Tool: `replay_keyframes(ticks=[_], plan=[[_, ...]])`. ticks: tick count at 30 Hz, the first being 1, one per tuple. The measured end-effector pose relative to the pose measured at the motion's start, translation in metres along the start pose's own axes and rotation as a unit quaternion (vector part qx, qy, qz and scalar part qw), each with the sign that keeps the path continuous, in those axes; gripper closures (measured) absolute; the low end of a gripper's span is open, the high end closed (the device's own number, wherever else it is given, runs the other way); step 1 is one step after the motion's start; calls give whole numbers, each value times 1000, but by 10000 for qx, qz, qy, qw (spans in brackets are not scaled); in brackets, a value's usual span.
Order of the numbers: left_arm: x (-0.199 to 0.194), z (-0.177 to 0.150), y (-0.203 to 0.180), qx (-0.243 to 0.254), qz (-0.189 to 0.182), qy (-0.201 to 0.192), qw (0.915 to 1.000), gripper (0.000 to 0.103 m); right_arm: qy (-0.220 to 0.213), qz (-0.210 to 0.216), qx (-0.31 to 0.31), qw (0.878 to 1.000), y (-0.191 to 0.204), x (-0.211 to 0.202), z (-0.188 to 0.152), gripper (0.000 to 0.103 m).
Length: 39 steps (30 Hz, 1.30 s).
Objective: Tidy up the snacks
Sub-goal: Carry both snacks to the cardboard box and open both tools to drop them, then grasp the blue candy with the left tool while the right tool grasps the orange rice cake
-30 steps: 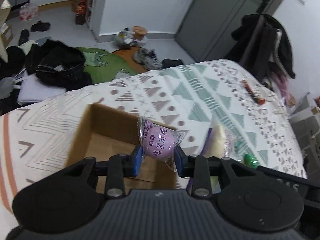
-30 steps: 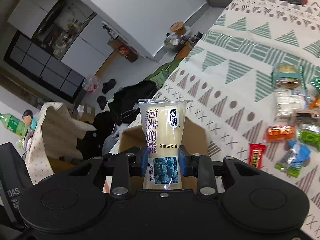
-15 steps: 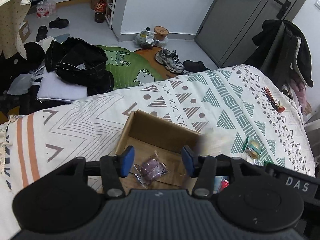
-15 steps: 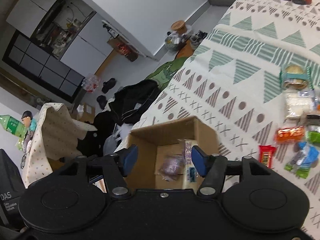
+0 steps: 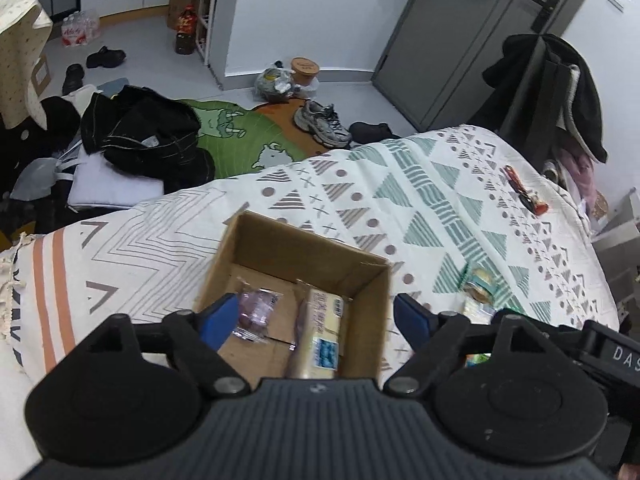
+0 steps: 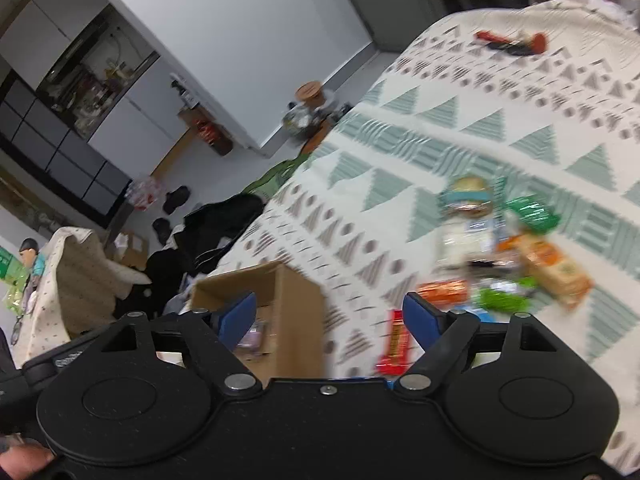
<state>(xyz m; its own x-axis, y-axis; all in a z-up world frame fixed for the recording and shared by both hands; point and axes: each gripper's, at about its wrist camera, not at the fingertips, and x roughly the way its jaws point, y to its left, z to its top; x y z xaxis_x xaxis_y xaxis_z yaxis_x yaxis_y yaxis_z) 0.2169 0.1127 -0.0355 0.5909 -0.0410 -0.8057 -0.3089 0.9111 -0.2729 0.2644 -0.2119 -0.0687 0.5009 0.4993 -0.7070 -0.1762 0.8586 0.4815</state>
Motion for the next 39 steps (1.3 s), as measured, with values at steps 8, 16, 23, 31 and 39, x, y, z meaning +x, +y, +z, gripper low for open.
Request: replay_keyframes(ticks=[8,16,23,31,39], plan=[[-13,-18,-33,166,-215,-33,9996,4,-201,-323,286,9989,-51,-40,-5,20],[-21,-37,-61,355,-362,67,9987,0,-130,-529,204,9983,-77,-66,-14,15],[-29,-49,-84,593,-420,138,9973,0,-171,-549,178,9982,-95,-85,-17,15],[-28,-70,-100,864,-346,196,9955,1,-189,-609,222,9977,-116,-85,-21,15],[-18,-84,-107,988,-461,273,9937,2,-103,-613,166,9979,-128,-70,-19,15]])
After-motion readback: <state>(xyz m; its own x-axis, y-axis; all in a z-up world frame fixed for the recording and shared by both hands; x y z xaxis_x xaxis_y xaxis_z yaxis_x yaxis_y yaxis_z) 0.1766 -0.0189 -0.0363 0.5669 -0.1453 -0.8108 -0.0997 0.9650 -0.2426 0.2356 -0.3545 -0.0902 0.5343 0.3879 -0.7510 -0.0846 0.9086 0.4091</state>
